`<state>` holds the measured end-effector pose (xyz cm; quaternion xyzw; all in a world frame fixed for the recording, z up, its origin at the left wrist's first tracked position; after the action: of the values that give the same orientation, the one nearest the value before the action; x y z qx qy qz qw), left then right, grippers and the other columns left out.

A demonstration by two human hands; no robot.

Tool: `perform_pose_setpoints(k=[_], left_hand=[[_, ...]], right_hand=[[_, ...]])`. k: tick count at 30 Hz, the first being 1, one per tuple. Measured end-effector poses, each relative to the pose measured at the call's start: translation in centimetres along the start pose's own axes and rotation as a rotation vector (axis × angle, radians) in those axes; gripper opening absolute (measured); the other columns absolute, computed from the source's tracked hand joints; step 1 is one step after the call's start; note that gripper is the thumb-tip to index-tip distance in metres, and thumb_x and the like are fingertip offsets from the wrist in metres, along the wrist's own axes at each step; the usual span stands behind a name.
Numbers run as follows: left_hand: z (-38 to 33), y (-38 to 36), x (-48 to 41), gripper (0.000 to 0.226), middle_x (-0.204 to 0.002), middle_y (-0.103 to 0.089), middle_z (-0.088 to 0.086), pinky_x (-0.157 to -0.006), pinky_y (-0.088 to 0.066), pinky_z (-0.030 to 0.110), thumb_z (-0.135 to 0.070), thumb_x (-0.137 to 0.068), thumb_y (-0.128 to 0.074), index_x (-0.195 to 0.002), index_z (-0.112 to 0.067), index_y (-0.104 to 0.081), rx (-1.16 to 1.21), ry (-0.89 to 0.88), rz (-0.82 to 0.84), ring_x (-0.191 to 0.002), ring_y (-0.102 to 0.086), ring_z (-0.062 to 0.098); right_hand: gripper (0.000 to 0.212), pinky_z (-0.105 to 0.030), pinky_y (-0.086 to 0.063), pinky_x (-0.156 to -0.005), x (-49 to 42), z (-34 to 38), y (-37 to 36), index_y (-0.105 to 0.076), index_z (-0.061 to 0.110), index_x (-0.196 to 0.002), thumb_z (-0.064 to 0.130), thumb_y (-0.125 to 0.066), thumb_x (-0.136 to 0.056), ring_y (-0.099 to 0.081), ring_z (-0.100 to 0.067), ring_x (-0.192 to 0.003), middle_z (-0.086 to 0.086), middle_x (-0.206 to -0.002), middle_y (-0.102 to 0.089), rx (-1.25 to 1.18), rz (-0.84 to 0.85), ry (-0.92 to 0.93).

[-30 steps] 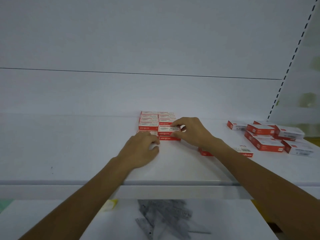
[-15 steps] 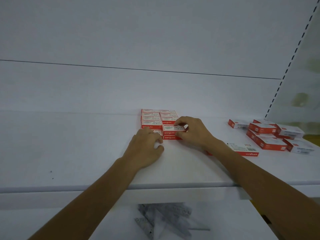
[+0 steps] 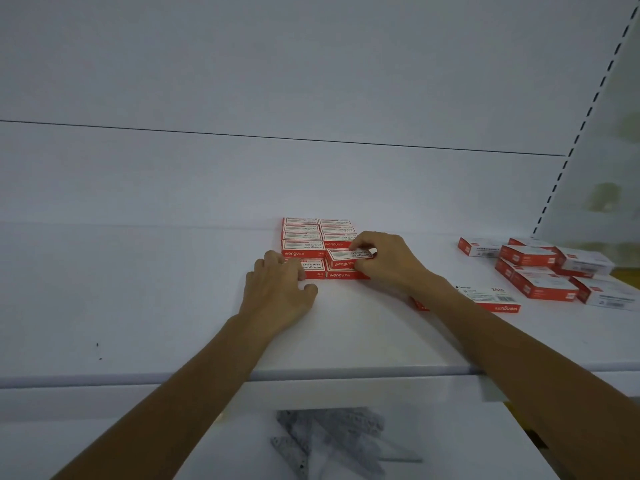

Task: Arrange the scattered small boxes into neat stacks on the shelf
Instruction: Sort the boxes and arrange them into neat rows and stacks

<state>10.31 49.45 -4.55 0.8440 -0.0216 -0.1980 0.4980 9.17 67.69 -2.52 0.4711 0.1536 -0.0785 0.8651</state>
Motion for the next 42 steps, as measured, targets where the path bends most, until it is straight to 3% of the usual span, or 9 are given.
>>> perform_pose_setpoints(k=[11, 16, 21, 26, 30, 34, 37, 42], left_hand=[[0.0, -0.1, 0.1, 0.029, -0.128, -0.042, 0.005, -0.098, -0.036, 0.031, -0.031, -0.089, -0.051, -0.112, -0.015, -0.055, -0.010, -0.003, -0.011, -0.118, -0.041, 0.019], [0.1, -0.2, 0.1, 0.027, -0.127, -0.041, 0.005, -0.097, -0.036, 0.032, -0.032, -0.088, -0.052, -0.111, -0.017, -0.055, -0.011, 0.011, -0.011, -0.117, -0.042, 0.019], [0.1, -0.3, 0.0, 0.027, -0.126, -0.042, 0.006, -0.097, -0.037, 0.032, -0.032, -0.088, -0.052, -0.110, -0.016, -0.055, -0.022, 0.007, -0.018, -0.116, -0.042, 0.021], [0.1, -0.4, -0.1, 0.027, -0.126, -0.043, 0.006, -0.097, -0.035, 0.031, -0.032, -0.088, -0.052, -0.110, -0.016, -0.056, -0.049, -0.001, -0.036, -0.118, -0.037, 0.021], [-0.1, -0.3, -0.1, 0.025, -0.123, -0.044, 0.004, -0.095, -0.036, 0.029, -0.033, -0.088, -0.053, -0.107, -0.017, -0.059, -0.059, -0.011, -0.096, -0.115, -0.038, 0.019], [-1.0, 0.4, 0.6, 0.021, -0.117, -0.051, 0.002, -0.088, -0.040, 0.026, -0.025, -0.088, -0.056, -0.105, -0.014, -0.061, 0.028, -0.145, -0.194, -0.107, -0.048, 0.017], [-1.9, 0.6, 1.4, 0.020, -0.114, -0.055, -0.001, -0.082, -0.041, 0.021, -0.021, -0.089, -0.053, -0.105, -0.013, -0.061, 0.008, -0.315, -0.151, -0.102, -0.054, 0.016], [-4.0, -0.1, 2.3, 0.017, -0.105, -0.061, -0.002, -0.079, -0.041, 0.021, -0.021, -0.090, -0.053, -0.103, -0.015, -0.062, -0.019, -0.448, 0.010, -0.094, -0.056, 0.013]], right_hand=[[0.017, -0.020, -0.043, -0.067, -0.3, 0.1, -0.1, -0.061, 0.007, -0.094, 0.015, -0.060, -0.079, -0.054, -0.014, -0.086, 0.000, -0.096, -0.060, 0.012, -0.024, 0.005], [0.013, -0.030, -0.048, -0.073, -0.5, 0.1, 0.3, -0.053, 0.011, -0.086, 0.019, -0.061, -0.079, -0.058, -0.019, -0.087, -0.001, -0.094, -0.061, 0.040, 0.024, -0.008], [0.015, -0.016, -0.041, -0.063, -0.6, -0.1, 0.8, -0.055, 0.009, -0.092, 0.018, -0.061, -0.082, -0.055, -0.016, -0.087, 0.000, -0.094, -0.058, 0.083, 0.077, 0.025], [0.033, -0.023, -0.041, -0.085, -1.6, -0.3, 0.3, -0.064, 0.010, -0.115, 0.023, -0.064, -0.085, -0.053, -0.021, -0.110, -0.009, -0.120, -0.052, 0.209, -0.004, 0.042], [0.036, -0.034, -0.046, -0.090, -2.0, -0.4, -0.1, -0.060, 0.015, -0.118, 0.029, -0.062, -0.086, -0.052, -0.022, -0.110, -0.009, -0.121, -0.051, 0.242, -0.027, -0.027], [0.044, -0.032, -0.044, -0.088, -1.3, -0.7, 0.6, -0.053, 0.013, -0.124, 0.034, -0.061, -0.086, -0.051, -0.020, -0.110, -0.007, -0.121, -0.052, 0.218, -0.028, -0.022], [0.037, -0.026, -0.043, -0.086, -0.1, -1.8, 2.7, -0.059, 0.012, -0.116, 0.034, -0.061, -0.086, -0.054, -0.016, -0.103, -0.005, -0.116, -0.059, 0.168, -0.020, -0.003], [0.027, -0.024, -0.043, -0.083, 3.1, -4.3, 6.5, -0.068, 0.017, -0.103, 0.037, -0.059, -0.086, -0.059, -0.011, -0.097, 0.005, -0.105, -0.066, 0.071, 0.239, -0.048]])
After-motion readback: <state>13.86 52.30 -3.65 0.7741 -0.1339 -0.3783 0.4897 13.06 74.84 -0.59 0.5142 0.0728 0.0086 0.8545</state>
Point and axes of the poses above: each hand's wrist, its own x-axis away from the middle knuckle, its own y-axis out of the back of the hand, z = x × y, the point moved 2 cm from there along -x, towards the middle knuckle
